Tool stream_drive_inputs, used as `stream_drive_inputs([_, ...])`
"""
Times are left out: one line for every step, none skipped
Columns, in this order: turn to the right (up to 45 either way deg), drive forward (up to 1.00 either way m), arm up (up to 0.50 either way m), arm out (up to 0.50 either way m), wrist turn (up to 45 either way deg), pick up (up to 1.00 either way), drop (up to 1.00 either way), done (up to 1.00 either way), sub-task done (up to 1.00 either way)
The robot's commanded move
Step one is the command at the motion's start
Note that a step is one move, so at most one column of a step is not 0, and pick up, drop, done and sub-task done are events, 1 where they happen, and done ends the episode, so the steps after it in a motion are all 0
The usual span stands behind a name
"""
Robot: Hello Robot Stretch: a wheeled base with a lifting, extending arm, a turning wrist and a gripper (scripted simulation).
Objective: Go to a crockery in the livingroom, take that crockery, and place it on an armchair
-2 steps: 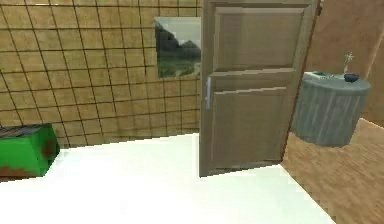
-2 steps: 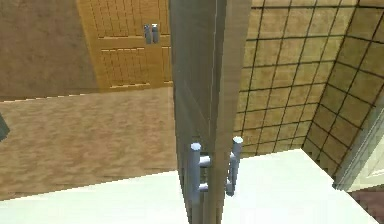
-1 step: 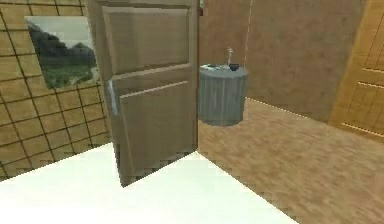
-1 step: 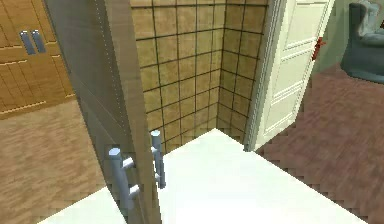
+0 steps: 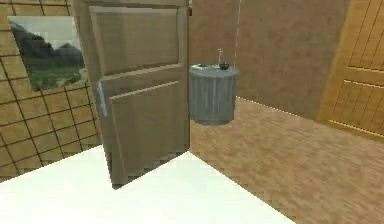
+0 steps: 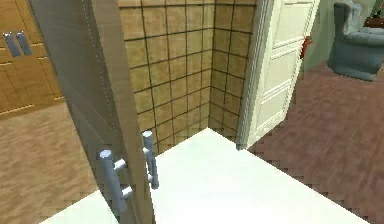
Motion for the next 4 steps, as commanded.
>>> stream_drive_inputs([-45.0,0.0,0.0,0.0,0.0,0.0,0.0,0.0,0.0])
stream_drive_inputs([-45.0,0.0,0.0,0.0,0.0,0.0,0.0,0.0,0.0])
stream_drive_inputs([-39.0,0.0,0.0,0.0,0.0,0.0,0.0,0.0,0.0])
stream_drive_inputs([-3.0,0.0,0.0,0.0,0.0,0.0,0.0,0.0,0.0])
